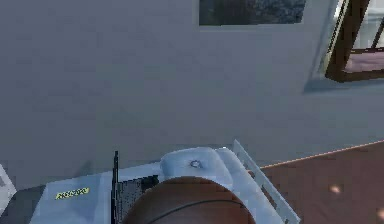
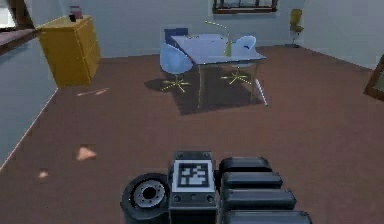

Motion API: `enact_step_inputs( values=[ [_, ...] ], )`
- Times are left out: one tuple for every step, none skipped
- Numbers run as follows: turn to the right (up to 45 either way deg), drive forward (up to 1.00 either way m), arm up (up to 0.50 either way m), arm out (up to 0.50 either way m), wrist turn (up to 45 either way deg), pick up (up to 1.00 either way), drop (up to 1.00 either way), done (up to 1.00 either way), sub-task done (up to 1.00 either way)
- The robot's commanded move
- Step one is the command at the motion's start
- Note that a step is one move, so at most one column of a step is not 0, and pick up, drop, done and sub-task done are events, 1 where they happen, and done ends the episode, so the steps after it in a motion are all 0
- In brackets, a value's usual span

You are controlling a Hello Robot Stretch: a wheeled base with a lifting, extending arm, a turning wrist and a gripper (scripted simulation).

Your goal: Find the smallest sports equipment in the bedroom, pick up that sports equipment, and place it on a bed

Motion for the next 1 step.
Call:
enact_step_inputs(
  values=[
    [-15.0, 0.0, 0.0, 0.0, 0.0, 0.0, 0.0, 0.0, 0.0]
  ],
)
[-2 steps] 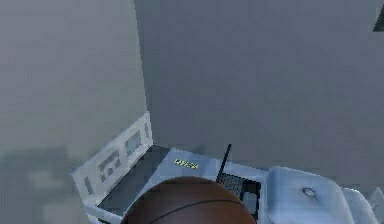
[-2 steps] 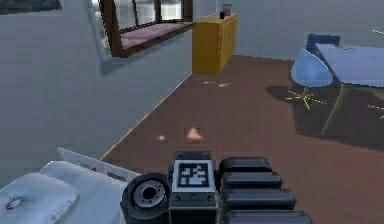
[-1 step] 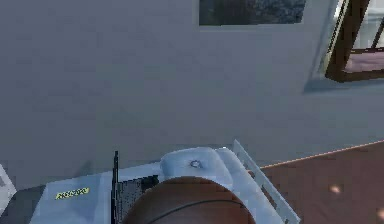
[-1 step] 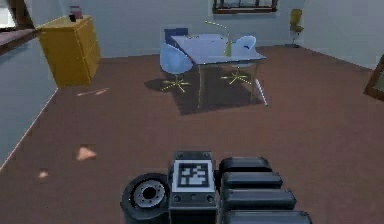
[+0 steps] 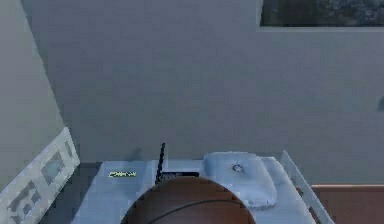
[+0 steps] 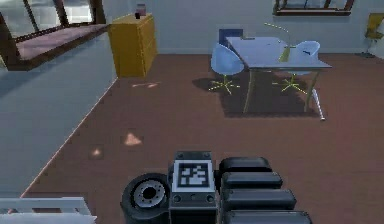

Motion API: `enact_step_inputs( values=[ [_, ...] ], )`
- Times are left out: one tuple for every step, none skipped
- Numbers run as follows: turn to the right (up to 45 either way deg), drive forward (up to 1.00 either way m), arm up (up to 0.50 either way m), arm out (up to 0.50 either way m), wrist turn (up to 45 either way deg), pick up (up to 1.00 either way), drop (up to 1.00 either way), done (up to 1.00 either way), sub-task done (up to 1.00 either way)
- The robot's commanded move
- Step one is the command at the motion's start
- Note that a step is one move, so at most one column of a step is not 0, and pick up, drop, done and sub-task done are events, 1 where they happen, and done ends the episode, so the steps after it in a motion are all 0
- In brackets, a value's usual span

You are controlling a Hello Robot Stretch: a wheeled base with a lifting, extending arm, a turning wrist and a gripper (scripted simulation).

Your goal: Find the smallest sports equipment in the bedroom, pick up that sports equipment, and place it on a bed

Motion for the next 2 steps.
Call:
enact_step_inputs(
  values=[
    [0.0, 0.3, 0.0, 0.0, 0.0, 0.0, 0.0, 0.0, 0.0],
    [9.0, 0.0, 0.0, 0.0, 0.0, 0.0, 0.0, 0.0, 0.0]
  ],
)
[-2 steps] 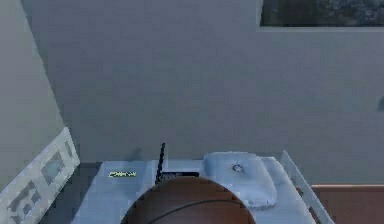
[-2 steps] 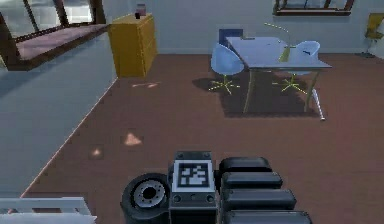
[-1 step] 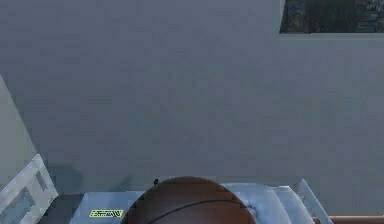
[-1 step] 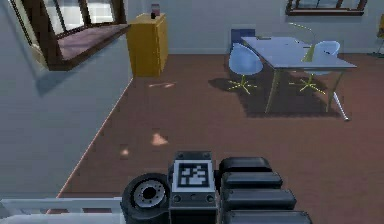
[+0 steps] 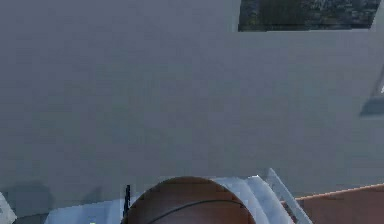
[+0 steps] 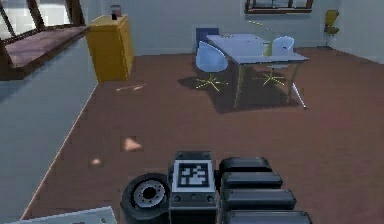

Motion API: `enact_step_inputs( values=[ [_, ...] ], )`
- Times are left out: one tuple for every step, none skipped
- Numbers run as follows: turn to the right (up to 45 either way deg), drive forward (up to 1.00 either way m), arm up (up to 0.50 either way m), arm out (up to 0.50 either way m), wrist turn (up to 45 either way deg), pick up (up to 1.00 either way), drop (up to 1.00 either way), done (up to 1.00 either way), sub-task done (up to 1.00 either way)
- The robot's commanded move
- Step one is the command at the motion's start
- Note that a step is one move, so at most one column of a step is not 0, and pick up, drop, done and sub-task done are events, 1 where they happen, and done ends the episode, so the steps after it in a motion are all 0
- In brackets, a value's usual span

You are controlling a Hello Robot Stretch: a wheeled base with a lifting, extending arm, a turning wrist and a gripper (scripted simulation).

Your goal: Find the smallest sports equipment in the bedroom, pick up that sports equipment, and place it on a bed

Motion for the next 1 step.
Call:
enact_step_inputs(
  values=[
    [-9.0, 0.0, 0.0, 0.0, 0.0, 0.0, 0.0, 0.0, 0.0]
  ],
)
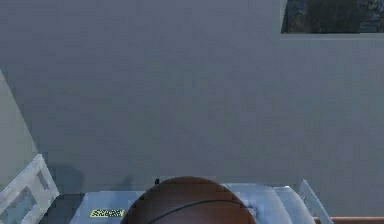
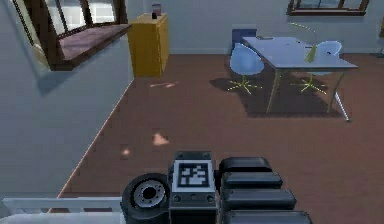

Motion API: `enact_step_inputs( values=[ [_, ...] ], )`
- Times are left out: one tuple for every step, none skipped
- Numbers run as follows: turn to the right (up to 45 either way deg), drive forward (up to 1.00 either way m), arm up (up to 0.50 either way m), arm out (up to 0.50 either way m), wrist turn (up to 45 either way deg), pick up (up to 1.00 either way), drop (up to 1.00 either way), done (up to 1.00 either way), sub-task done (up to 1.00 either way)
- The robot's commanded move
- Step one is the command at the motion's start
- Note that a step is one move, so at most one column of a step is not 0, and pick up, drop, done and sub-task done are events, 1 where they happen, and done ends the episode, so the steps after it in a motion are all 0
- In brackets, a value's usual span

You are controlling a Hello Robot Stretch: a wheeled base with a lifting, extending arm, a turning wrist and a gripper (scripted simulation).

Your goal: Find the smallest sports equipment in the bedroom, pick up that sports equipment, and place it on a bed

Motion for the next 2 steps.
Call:
enact_step_inputs(
  values=[
    [-3.0, 0.0, 0.0, 0.0, 0.0, 0.0, 0.0, 0.0, 0.0],
    [15.0, 0.0, 0.0, 0.0, 0.0, 0.0, 0.0, 0.0, 0.0]
  ],
)
